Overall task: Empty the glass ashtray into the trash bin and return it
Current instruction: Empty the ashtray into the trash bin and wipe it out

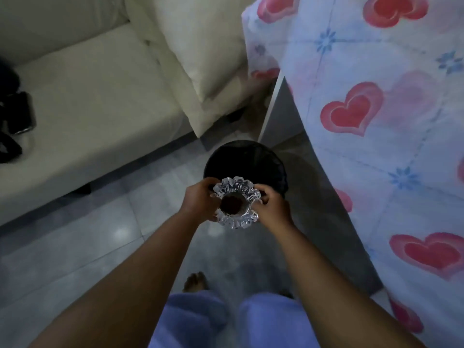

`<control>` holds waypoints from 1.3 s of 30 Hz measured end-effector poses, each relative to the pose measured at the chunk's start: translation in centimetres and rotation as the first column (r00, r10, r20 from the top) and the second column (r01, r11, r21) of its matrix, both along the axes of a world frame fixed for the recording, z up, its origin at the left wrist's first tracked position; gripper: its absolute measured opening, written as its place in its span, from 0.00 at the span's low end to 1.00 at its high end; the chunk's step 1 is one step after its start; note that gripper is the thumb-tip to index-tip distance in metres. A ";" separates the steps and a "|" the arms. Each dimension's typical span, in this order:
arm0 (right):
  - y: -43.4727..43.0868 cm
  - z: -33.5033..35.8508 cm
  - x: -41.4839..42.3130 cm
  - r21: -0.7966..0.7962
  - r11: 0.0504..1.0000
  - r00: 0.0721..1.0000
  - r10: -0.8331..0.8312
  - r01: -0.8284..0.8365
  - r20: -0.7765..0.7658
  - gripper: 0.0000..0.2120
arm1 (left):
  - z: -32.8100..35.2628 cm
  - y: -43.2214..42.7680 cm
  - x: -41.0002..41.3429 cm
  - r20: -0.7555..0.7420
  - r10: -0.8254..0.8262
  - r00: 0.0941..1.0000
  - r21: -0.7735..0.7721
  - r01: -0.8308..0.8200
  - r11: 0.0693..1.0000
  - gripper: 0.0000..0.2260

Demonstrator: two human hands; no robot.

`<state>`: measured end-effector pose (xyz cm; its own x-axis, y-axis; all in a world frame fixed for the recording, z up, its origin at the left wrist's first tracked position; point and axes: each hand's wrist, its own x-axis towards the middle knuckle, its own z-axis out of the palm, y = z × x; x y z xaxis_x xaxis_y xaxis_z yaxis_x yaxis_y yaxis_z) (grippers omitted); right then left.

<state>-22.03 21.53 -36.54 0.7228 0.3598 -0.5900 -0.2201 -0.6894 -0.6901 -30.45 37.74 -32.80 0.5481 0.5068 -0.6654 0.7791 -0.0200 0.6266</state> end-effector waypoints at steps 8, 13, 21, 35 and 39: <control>4.2 -12.7 3.4 0.282 0.760 0.655 -0.239 0.586 -0.716 0.30 | -11.8 3.5 3.4 0.083 -0.048 0.995 0.045 0.045 0.998 0.21; 5.2 -17.5 4.6 0.359 0.681 0.419 0.083 0.639 -0.904 0.41 | -17.1 4.5 5.5 0.153 -0.132 0.979 0.128 0.112 0.985 0.20; 4.3 -21.5 5.3 0.362 0.677 0.454 0.047 0.641 -0.890 0.34 | -21.3 5.5 6.0 0.154 -0.283 0.947 0.193 0.252 0.948 0.18; 7.0 -21.2 4.8 -0.477 0.450 0.288 0.881 -0.755 0.376 0.44 | -26.2 2.8 1.4 0.137 -0.378 0.916 0.656 0.202 0.728 0.30; 7.4 -21.3 4.8 -0.440 0.506 0.360 0.854 -0.742 0.375 0.46 | -26.3 2.3 1.3 0.108 -0.387 0.916 0.675 0.218 0.704 0.31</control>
<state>-17.26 28.88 -57.84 0.3268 0.8700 -0.3691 0.8225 -0.4542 -0.3423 -29.18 40.06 -59.14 0.8370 0.5406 -0.0842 0.4977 -0.6885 0.5275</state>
